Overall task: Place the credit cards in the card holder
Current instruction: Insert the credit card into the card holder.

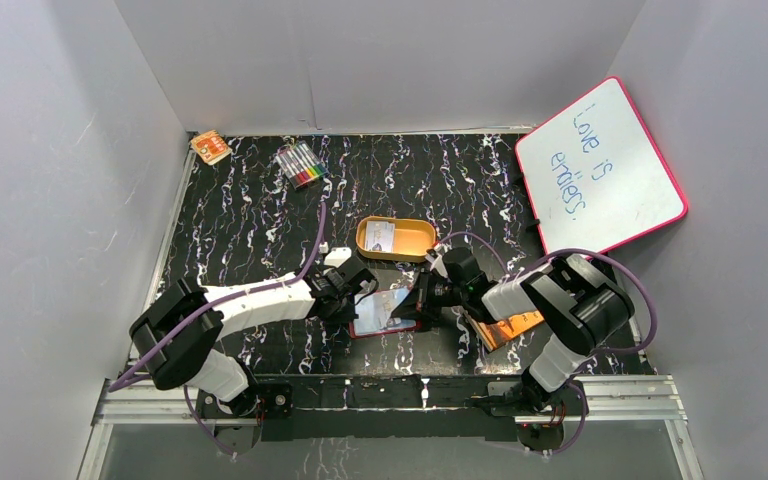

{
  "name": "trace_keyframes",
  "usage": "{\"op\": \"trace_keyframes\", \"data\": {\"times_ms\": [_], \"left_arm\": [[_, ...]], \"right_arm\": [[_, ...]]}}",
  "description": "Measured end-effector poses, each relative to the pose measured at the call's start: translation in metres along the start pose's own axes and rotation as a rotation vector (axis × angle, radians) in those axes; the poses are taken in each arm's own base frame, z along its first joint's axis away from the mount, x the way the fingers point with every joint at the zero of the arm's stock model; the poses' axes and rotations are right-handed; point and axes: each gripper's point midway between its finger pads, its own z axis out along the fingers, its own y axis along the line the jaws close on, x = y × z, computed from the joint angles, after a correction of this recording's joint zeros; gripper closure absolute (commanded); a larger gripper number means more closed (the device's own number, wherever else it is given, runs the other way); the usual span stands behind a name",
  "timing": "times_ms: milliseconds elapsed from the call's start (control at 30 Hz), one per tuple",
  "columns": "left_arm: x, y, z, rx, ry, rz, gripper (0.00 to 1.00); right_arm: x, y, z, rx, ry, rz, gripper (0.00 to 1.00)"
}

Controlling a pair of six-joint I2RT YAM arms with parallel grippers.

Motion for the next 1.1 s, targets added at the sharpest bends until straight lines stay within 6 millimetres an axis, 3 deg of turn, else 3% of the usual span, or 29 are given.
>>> {"op": "trace_keyframes", "data": {"times_ms": [1100], "left_arm": [[-0.001, -0.006, 0.001, 0.042, -0.003, -0.007, 0.89]], "right_arm": [[0.006, 0.014, 0.015, -0.005, 0.029, -0.039, 1.0]]}}
